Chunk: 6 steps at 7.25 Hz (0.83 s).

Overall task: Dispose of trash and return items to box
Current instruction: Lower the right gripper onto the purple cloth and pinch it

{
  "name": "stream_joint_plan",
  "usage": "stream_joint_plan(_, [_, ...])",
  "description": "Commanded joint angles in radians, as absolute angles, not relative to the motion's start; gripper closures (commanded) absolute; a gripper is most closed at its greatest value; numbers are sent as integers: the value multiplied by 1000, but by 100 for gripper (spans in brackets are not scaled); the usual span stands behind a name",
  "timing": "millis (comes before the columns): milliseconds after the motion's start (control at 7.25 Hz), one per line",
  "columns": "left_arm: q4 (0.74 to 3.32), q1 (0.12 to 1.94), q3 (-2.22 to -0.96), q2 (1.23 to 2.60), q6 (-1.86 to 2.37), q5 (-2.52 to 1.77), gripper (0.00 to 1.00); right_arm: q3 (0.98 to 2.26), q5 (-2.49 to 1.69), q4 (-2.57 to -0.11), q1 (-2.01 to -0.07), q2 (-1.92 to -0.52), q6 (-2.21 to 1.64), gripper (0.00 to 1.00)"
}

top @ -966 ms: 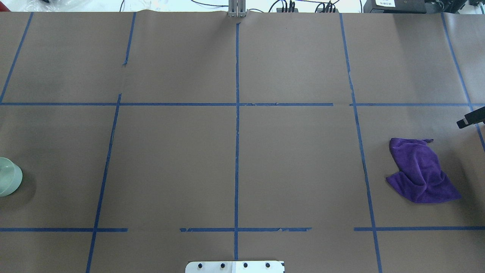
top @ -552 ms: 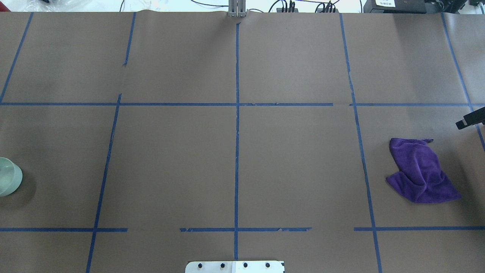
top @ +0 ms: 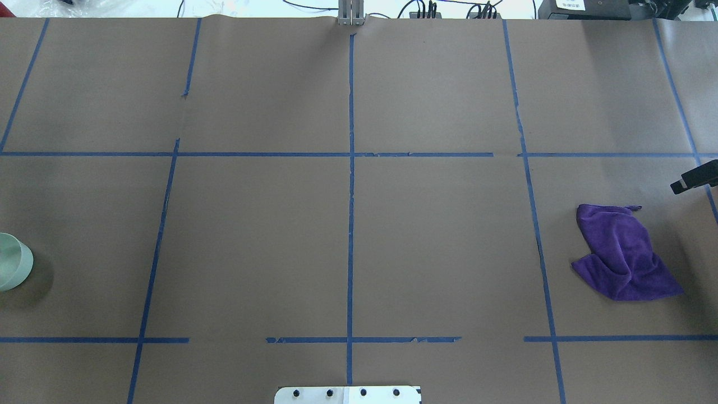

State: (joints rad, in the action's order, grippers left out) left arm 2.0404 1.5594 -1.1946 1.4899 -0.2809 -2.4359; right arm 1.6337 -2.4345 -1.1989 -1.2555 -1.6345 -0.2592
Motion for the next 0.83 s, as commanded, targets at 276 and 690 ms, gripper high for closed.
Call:
stream_joint_plan(276, [2057,1554,-1189,1493,-281,-2437,47,1632,-2434,-1198,-1253,-1632,-259,0])
stream_joint_plan(690, [2069,1552,-1199,1491,-281,-2433,0,1641,-2436,-1197,-1230,-1628,-282,0])
